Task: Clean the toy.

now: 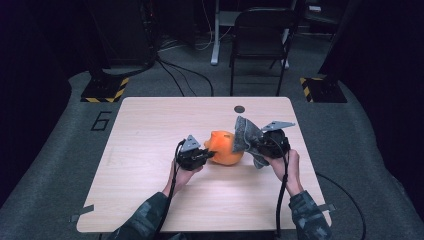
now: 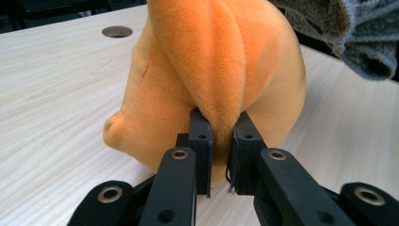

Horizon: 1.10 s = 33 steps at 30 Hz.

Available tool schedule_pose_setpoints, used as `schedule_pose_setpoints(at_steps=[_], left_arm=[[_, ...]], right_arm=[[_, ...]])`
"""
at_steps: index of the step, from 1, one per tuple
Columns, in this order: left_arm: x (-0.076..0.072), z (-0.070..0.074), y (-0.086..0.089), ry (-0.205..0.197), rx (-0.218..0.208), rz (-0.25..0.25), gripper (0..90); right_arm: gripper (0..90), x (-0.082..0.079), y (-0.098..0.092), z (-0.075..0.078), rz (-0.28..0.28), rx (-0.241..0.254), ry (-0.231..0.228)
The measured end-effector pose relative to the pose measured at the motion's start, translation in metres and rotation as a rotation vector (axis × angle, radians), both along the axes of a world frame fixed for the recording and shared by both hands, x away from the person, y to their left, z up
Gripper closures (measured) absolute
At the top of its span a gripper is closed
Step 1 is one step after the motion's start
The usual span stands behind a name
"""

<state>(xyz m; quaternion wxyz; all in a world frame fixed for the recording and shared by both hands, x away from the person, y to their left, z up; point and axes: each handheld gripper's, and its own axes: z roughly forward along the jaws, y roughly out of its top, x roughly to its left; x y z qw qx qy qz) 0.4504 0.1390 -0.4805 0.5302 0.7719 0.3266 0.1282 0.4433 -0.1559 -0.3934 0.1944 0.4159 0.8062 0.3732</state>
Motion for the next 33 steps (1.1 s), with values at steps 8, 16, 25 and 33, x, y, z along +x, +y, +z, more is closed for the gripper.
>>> schedule_pose_setpoints(at_steps=[8,16,25,33], left_arm=[[0.001,0.008,0.006,0.052,-0.06,0.031,81.9],[0.0,0.01,0.006,0.066,-0.058,0.036,81.8],[0.001,0.008,0.004,0.096,-0.056,0.022,81.9],[0.006,-0.001,0.005,0.16,-0.052,0.005,81.8]], right_arm=[[78.6,-0.014,0.024,0.015,0.059,-0.014,-0.042],[78.6,-0.022,0.055,0.013,0.116,-0.06,-0.042],[78.6,-0.026,0.093,-0.005,0.156,-0.182,-0.106],[78.7,-0.013,0.085,-0.024,0.13,-0.197,-0.063]])
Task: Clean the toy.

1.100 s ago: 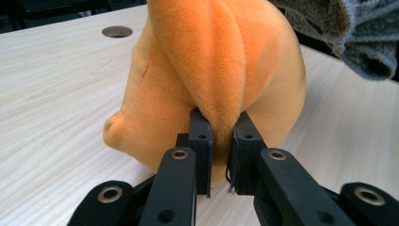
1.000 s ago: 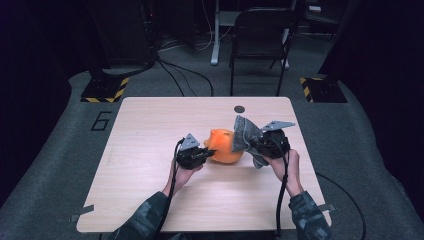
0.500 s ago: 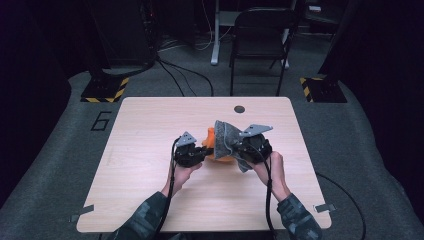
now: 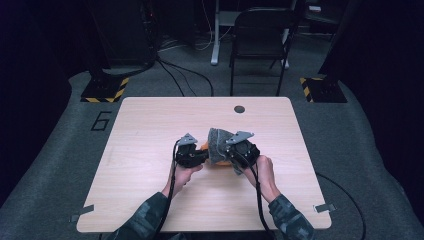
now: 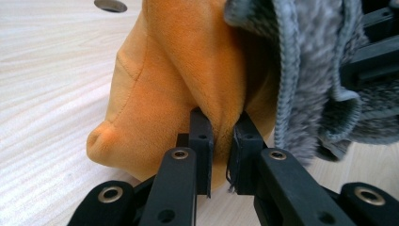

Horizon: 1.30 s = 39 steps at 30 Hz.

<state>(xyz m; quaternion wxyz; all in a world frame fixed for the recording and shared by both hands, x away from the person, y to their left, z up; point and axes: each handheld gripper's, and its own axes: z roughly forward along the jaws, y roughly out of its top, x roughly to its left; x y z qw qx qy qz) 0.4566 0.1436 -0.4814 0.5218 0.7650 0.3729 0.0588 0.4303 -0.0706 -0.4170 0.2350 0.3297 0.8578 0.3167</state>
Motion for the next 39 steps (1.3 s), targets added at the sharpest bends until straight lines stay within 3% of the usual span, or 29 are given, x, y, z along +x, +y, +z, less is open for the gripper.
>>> schedule_pose_setpoints(at_steps=[8,17,27,30,33,36,39], left_arm=[[0.002,-0.003,0.003,0.024,-0.005,0.004,81.7],[0.004,-0.005,0.006,0.027,-0.004,0.008,81.5],[0.005,-0.006,0.007,0.029,-0.01,0.002,81.2],[0.005,-0.006,0.008,0.032,-0.007,0.002,81.1],[0.005,-0.006,0.007,0.029,-0.006,0.002,80.9],[0.005,-0.006,0.006,0.029,-0.006,0.002,80.9],[0.005,-0.006,0.006,0.027,-0.003,0.002,80.9]], right_arm=[[78.8,0.005,-0.007,-0.008,-0.026,-0.017,0.032],[78.7,0.028,-0.049,-0.037,-0.155,-0.024,0.15],[78.4,0.042,-0.058,-0.052,-0.192,-0.013,0.216],[78.5,0.039,-0.061,-0.045,-0.194,-0.011,0.203],[78.6,0.03,-0.063,-0.025,-0.171,0.031,0.17],[78.6,0.018,-0.057,-0.001,-0.125,0.096,0.122],[78.6,0.006,-0.039,0.013,-0.057,0.12,0.09]])
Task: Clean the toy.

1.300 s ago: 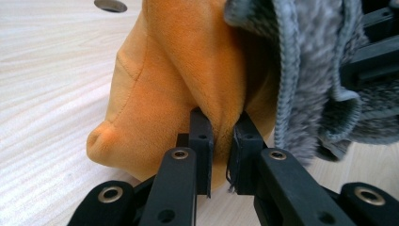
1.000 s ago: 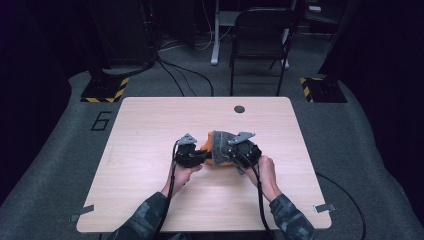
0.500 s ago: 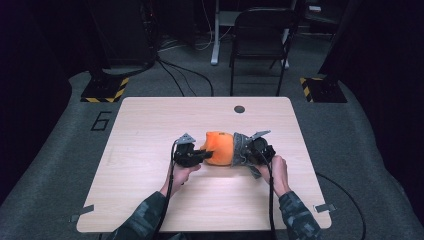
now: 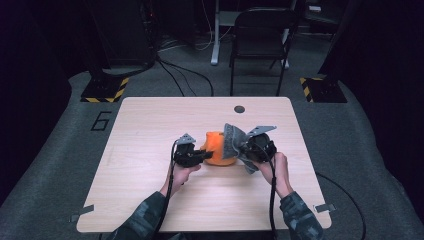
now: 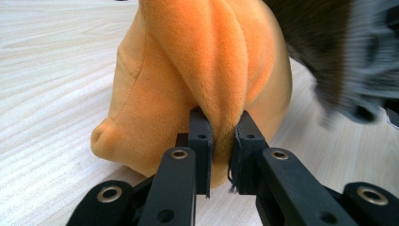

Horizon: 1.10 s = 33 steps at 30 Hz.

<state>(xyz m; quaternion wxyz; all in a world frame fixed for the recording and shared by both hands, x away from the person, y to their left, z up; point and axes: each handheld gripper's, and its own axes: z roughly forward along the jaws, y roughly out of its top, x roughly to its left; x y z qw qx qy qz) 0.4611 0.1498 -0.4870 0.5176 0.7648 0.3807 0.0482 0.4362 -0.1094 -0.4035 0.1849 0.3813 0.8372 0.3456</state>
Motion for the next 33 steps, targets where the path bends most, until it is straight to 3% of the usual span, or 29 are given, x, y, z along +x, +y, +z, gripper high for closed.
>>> schedule_pose_setpoints(at_steps=[4,8,14,22,29,31,32,33], left_arm=[[0.0,0.0,0.0,-0.01,0.014,-0.006,80.9],[0.0,-0.001,0.001,-0.007,0.013,-0.007,80.9],[0.0,-0.001,0.0,-0.005,0.011,-0.008,80.9],[0.001,-0.002,0.0,-0.002,0.01,-0.015,80.9],[0.001,-0.002,0.0,0.001,0.006,-0.016,80.7],[0.002,-0.002,0.001,0.001,0.001,-0.014,80.7],[0.002,-0.002,0.001,0.002,-0.001,-0.012,80.6],[0.002,-0.002,-0.001,0.0,-0.001,-0.01,80.6]], right_arm=[[78.5,-0.006,0.034,-0.002,0.089,-0.054,-0.03],[78.6,0.0,0.051,-0.016,0.086,-0.124,-0.042],[78.8,0.006,0.033,-0.023,0.049,-0.126,-0.016],[78.7,0.024,0.002,-0.043,-0.04,-0.127,0.082],[78.4,0.04,-0.01,-0.065,-0.098,-0.16,0.153],[78.2,0.043,-0.012,-0.075,-0.142,-0.181,0.19],[78.2,0.046,-0.015,-0.078,-0.127,-0.186,0.197],[78.2,0.046,-0.016,-0.078,-0.142,-0.171,0.202]])
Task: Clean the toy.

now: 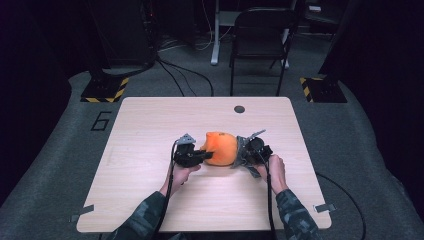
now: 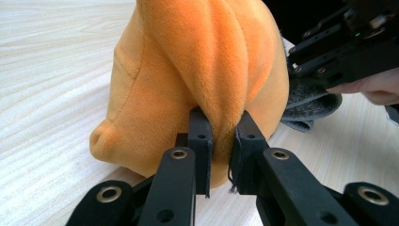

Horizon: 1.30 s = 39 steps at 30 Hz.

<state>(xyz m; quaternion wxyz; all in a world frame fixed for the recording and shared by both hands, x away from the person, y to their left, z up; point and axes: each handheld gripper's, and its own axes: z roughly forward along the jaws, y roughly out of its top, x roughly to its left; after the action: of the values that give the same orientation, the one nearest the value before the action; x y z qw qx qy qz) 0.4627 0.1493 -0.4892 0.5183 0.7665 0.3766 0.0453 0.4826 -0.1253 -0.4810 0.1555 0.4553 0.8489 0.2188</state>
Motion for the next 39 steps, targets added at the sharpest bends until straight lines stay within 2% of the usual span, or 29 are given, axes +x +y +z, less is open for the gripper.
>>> schedule_pose_setpoints(at_steps=[2,3,4,7,8,10,12,14,16,17,18,20,22,23,26,33,34,39], left_arm=[[-0.001,0.001,0.0,-0.006,0.011,-0.003,80.5],[0.0,0.001,0.0,-0.004,0.005,-0.001,80.5],[0.0,0.0,0.001,0.0,0.001,-0.002,80.5],[0.0,0.0,0.0,-0.002,0.008,-0.005,80.5],[-0.001,0.001,0.0,-0.005,0.01,-0.008,80.5],[-0.001,0.001,0.0,-0.007,0.013,-0.008,80.4],[0.0,0.0,0.0,-0.005,0.011,-0.008,80.4],[0.0,0.0,0.001,-0.009,0.018,-0.012,80.4],[0.0,0.0,0.001,-0.006,0.018,-0.009,80.3],[0.0,-0.001,0.001,-0.002,0.016,-0.008,80.3],[-0.001,-0.001,0.001,0.0,0.013,-0.011,80.2],[-0.001,-0.001,0.0,-0.002,0.017,-0.014,80.2],[-0.001,-0.001,0.0,-0.003,0.017,-0.015,80.1],[-0.002,-0.001,0.0,-0.006,0.019,-0.013,80.1],[-0.002,-0.001,0.0,-0.007,0.021,-0.014,80.1],[-0.001,-0.001,0.0,-0.007,0.018,-0.016,80.1],[-0.001,-0.001,0.001,-0.004,0.016,-0.021,80.0],[0.0,-0.002,0.0,-0.005,0.012,-0.02,80.0]], right_arm=[[78.2,-0.002,-0.001,0.006,0.009,0.0,-0.008],[78.2,-0.005,-0.002,0.013,0.015,0.015,-0.013],[78.3,-0.008,-0.004,0.021,0.027,0.028,-0.041],[78.3,-0.02,-0.004,0.051,0.057,0.122,-0.099],[78.3,-0.025,-0.001,0.06,0.074,0.139,-0.13],[78.3,-0.034,0.012,0.073,0.122,0.173,-0.157],[78.2,-0.042,0.031,0.077,0.174,0.164,-0.185],[78.1,-0.045,0.049,0.073,0.216,0.129,-0.19],[78.1,-0.042,0.059,0.063,0.231,0.078,-0.194],[78.2,-0.041,0.061,0.058,0.218,0.084,-0.185],[78.3,-0.038,0.059,0.056,0.234,0.074,-0.194],[78.3,-0.038,0.054,0.056,0.222,0.077,-0.175],[78.3,-0.038,0.05,0.054,0.207,0.059,-0.17],[78.4,-0.037,0.047,0.052,0.205,0.056,-0.181],[78.3,-0.035,0.038,0.048,0.191,0.046,-0.161],[78.2,-0.024,0.019,0.032,0.112,0.034,-0.08],[78.3,-0.021,0.016,0.029,0.108,0.028,-0.08],[78.1,-0.012,0.009,0.009,0.058,0.019,-0.019]])
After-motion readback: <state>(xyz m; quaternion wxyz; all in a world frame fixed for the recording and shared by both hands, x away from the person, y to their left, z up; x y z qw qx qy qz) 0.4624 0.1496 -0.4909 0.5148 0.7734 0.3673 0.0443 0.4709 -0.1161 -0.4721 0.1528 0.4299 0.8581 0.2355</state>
